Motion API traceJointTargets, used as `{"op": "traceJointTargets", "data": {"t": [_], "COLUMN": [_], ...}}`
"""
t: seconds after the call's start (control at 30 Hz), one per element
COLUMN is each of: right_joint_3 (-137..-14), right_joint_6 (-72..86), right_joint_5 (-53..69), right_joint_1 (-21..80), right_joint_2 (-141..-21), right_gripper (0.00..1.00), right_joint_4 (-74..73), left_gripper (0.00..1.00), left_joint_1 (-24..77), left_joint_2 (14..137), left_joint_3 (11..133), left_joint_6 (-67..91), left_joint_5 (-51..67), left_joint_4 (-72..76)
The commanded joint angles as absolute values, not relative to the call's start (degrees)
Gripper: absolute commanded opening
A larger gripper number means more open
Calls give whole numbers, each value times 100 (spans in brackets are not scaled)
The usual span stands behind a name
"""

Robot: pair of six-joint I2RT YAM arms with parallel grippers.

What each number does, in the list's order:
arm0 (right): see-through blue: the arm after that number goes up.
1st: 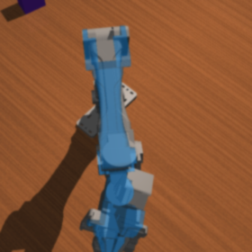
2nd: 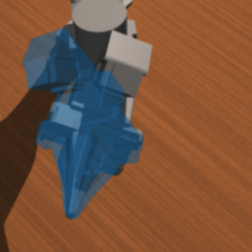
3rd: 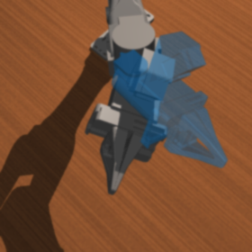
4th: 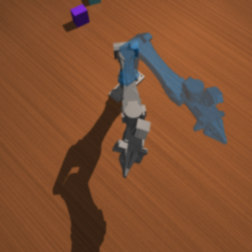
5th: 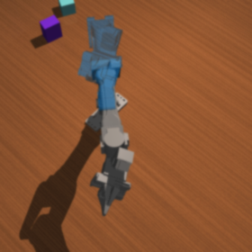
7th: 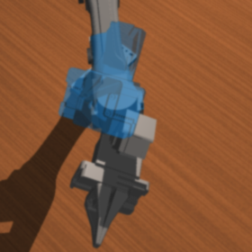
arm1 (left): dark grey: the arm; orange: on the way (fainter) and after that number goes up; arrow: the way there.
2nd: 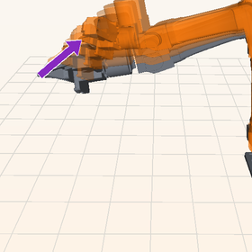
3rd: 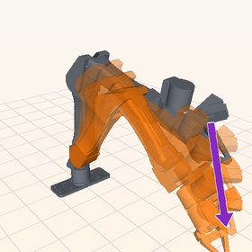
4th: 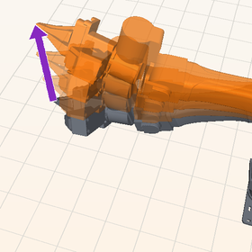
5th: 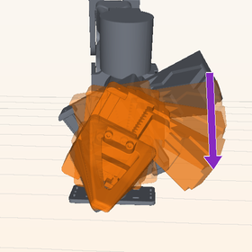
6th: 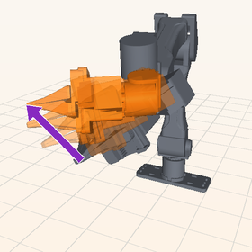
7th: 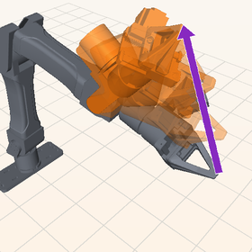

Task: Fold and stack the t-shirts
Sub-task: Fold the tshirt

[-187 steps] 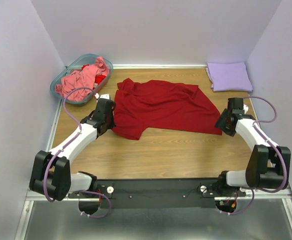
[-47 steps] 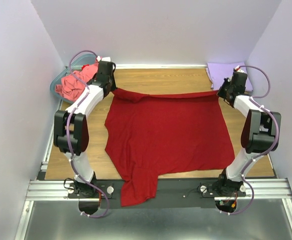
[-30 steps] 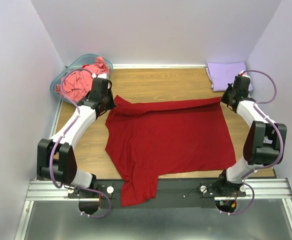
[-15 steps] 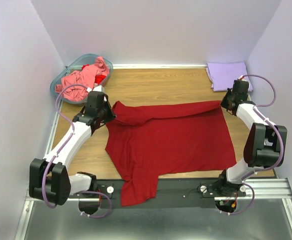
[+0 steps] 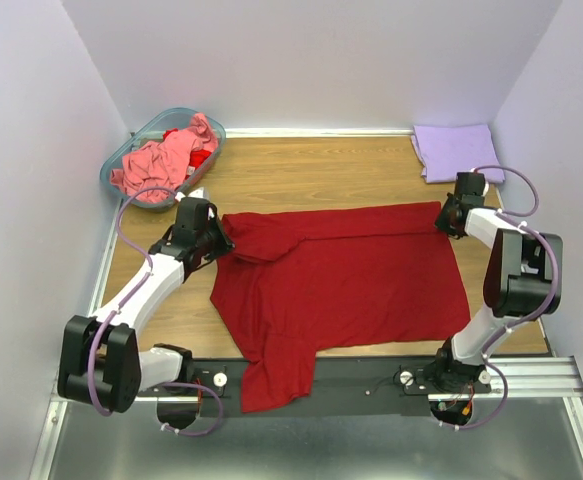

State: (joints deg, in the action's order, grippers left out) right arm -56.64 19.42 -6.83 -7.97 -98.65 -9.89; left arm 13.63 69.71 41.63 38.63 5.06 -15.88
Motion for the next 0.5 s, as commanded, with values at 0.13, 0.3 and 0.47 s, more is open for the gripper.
{"op": "traceJointTargets", "data": {"t": [0.13,0.3,0.47], "right_joint_3": [-5537,-5590,-5704], "right_joint_6": [2057,1855,1442], "right_joint_5": [-1134,-607,-431], "right_joint_1": [-809,-337,938], "right_joint_2": [-9880,-9274,-8807], "right_gripper": [25,60,61], "right_joint_4": [-1142,-1151,-1125], "left_gripper": [0,0,0], "left_joint_1": [1362,1362,1380], "left_joint_2": [6873,7092,7469], "left_joint_3": [4052,4350,4736], "left_joint_6": [3797,3604,3472], "left_joint_5": [896,862,879], "left_joint_4": [-1327,-1336,-1240]}}
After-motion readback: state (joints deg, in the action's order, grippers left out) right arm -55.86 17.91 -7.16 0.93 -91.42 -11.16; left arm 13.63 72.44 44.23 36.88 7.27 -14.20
